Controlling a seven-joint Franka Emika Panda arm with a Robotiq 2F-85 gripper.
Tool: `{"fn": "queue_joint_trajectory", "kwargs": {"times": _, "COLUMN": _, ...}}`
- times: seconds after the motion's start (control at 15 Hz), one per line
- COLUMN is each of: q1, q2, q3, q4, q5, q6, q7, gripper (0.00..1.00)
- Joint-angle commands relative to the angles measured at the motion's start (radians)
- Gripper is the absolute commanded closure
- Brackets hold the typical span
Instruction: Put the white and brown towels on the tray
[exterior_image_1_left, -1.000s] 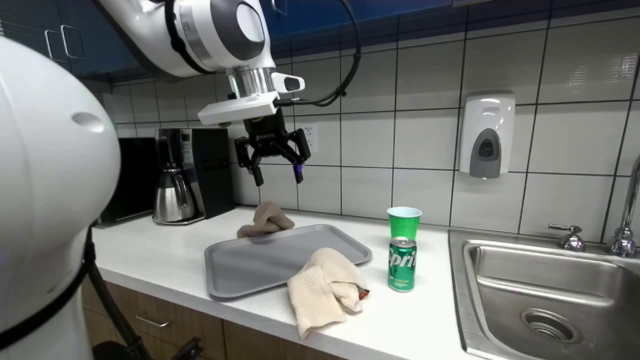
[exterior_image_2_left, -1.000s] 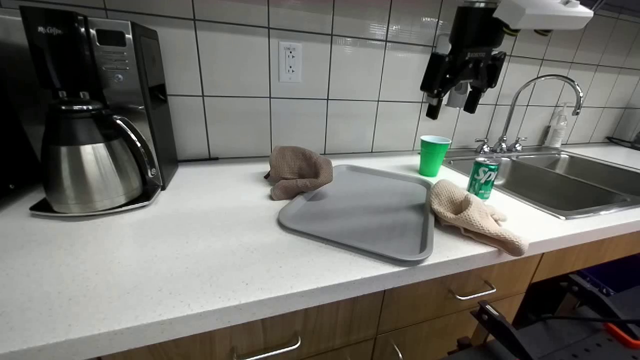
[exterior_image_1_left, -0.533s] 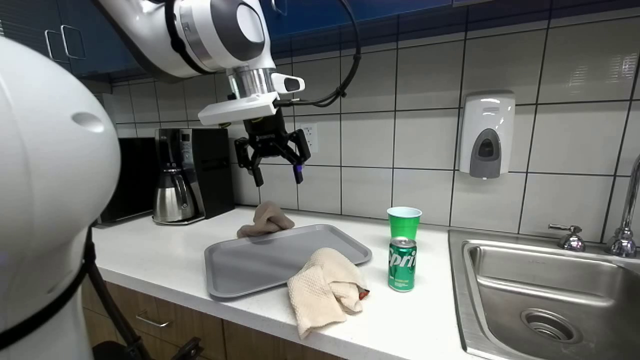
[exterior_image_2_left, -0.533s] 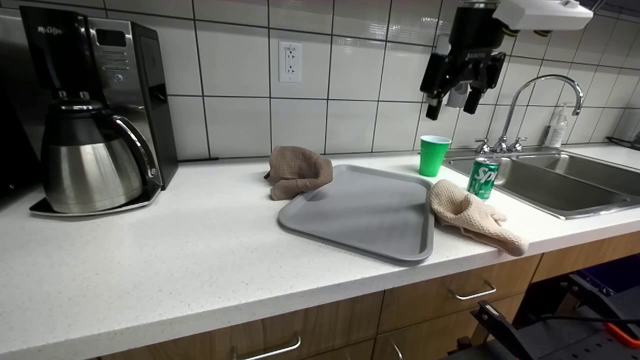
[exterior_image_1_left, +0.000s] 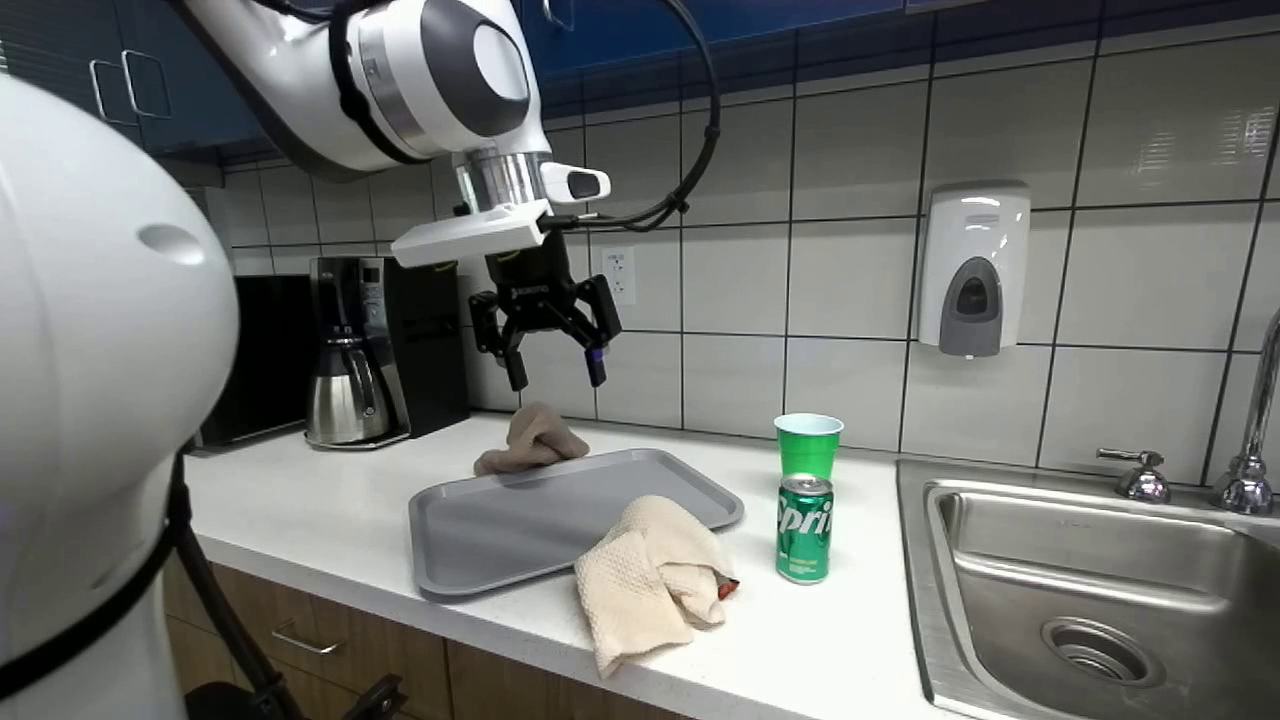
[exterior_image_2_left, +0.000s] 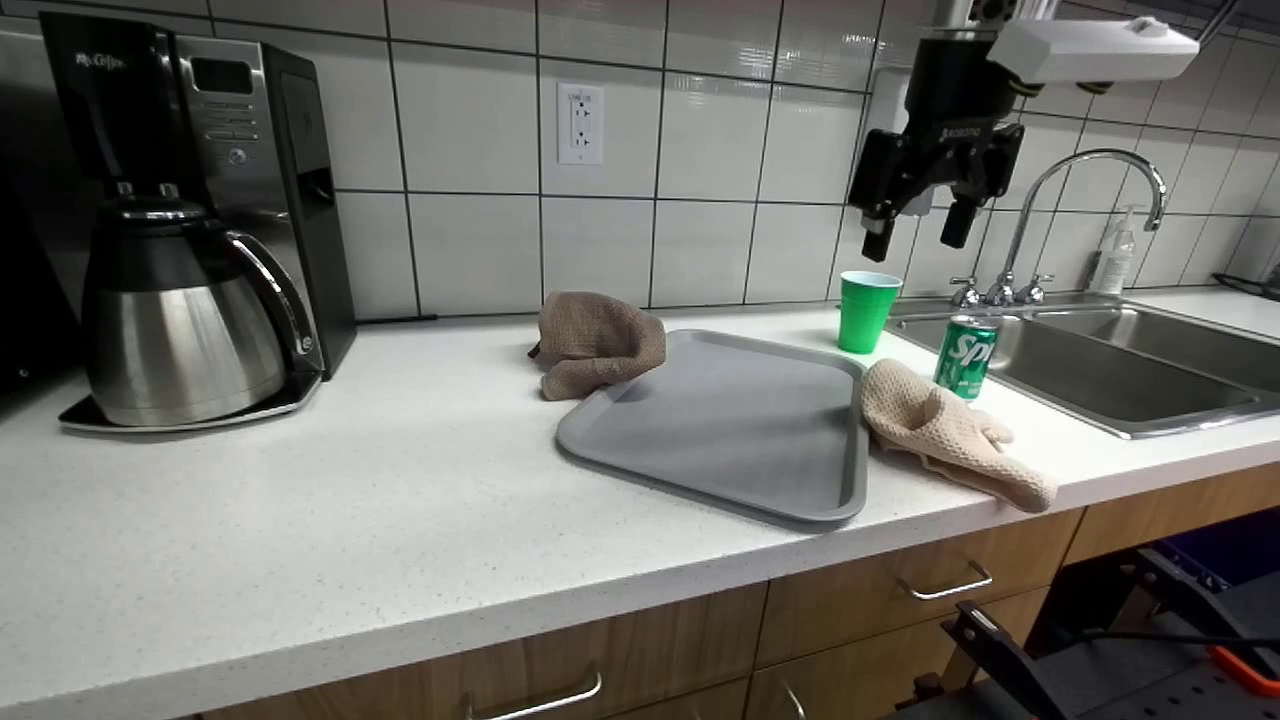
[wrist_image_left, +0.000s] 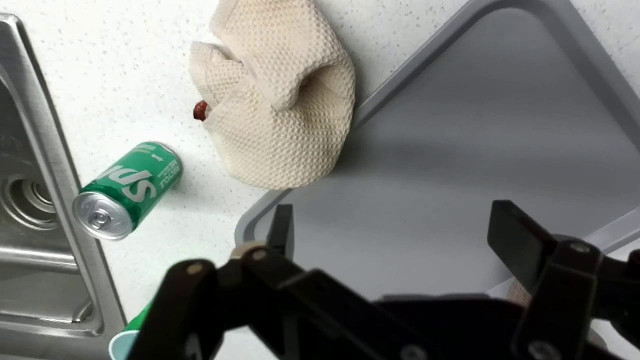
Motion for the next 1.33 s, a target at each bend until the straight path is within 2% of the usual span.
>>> {"fn": "queue_joint_trajectory", "kwargs": {"times": 0.0, "q1": -0.048, "q2": -0.011, "q3": 0.037, "q4": -0.038, "q5": -0.071, "q6": 0.015, "q7": 0.068, "gripper": 0.0}}
{"fn": "queue_joint_trajectory", "kwargs": {"times": 0.4, "q1": -0.095, "q2": 0.066, "q3": 0.024, "q4": -0.028, "q5": -0.121, "q6": 0.056, "q7": 0.121, "gripper": 0.0}}
{"fn": "queue_joint_trajectory", "kwargs": {"times": 0.73, "q1": -0.16, "q2": 0.166, "q3": 0.008, "q4": -0.028, "q5": -0.176, "q6": 0.165, "q7": 0.145, "gripper": 0.0}}
{"fn": "queue_joint_trajectory", "kwargs": {"times": 1.27, "q1": -0.253, "q2": 0.376, "q3": -0.01, "q4": 0.038, "q5": -0.386, "q6": 0.284, "q7": 0.295, "gripper": 0.0}}
